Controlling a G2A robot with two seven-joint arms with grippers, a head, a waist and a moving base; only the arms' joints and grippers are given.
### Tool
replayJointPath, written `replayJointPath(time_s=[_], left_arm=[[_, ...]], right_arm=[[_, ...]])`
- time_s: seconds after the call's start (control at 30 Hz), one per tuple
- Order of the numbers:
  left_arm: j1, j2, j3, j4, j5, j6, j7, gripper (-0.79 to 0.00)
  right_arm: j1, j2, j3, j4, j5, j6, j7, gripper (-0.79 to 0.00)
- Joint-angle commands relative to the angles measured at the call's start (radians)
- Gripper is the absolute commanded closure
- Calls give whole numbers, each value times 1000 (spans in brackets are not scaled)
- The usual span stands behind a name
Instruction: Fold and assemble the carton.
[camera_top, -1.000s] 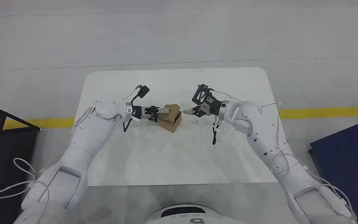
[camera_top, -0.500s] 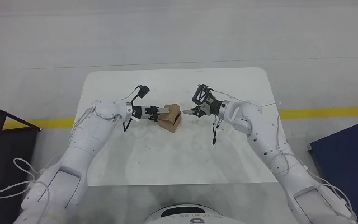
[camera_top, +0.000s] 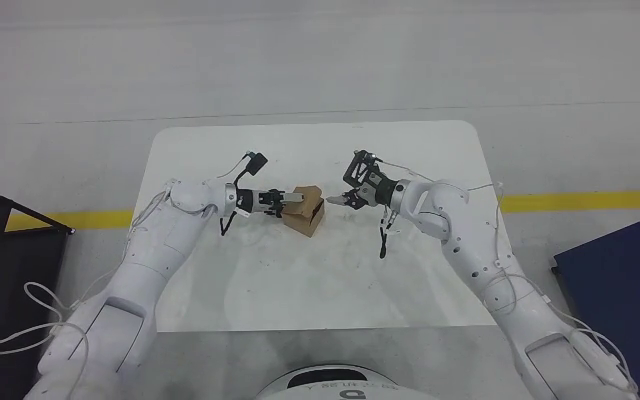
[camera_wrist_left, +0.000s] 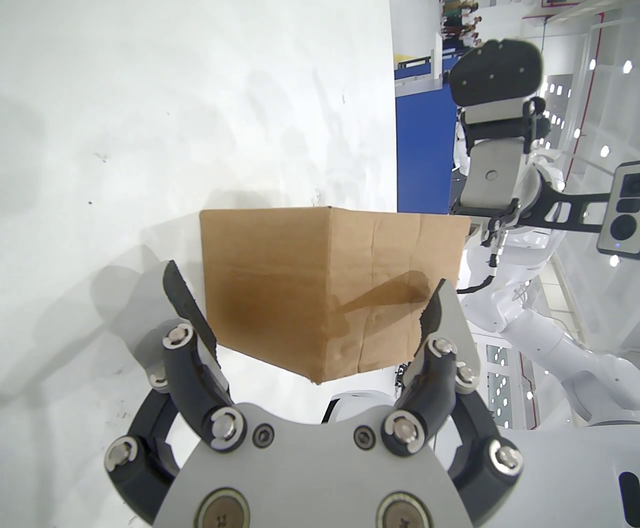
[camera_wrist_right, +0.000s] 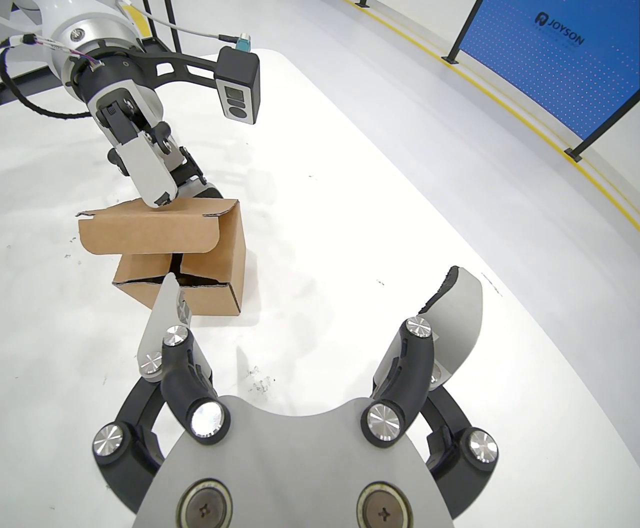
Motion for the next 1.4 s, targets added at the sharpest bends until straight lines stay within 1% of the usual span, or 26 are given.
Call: replayJointPath(time_s=[0.0, 0.07, 0.1, 0.27, 0.43, 0.7, 1.0, 1.17, 1.23, 1.37], left_arm=[[0, 0, 0, 0, 0, 0, 0, -785], [2, -1, -1, -10, -8, -5, 3, -785], [14, -1, -6, -34, -32, -20, 8, -785], [47, 13, -47, -97, -76, -80, 0, -785], [62, 25, -66, -119, -69, -65, -6, -785], [68, 27, -52, -104, -47, -58, -13, -776], [57, 21, -34, -82, -52, -72, -15, -779], [51, 18, -24, -70, -51, -72, -15, -720], [49, 17, -20, -65, -52, -73, -15, -680], [42, 15, -13, -57, -54, -70, -17, -668]], right_arm=[[0, 0, 0, 0, 0, 0, 0, -785], [0, 0, 0, 0, 0, 0, 0, -785], [-5, 0, 0, -2, 0, 6, -3, -785], [-31, 8, 27, -58, -2, -15, -43, -785], [-52, 13, 41, -98, -16, -8, -39, -785], [-46, 6, 14, -62, -19, 13, 18, -785], [-28, -6, -13, -46, -11, 32, 15, -785], [-10, -14, -37, -23, -14, 40, 22, -785], [-1, -18, -46, -13, -11, 38, 22, -785], [12, -24, -58, 4, -7, 34, 20, -785]])
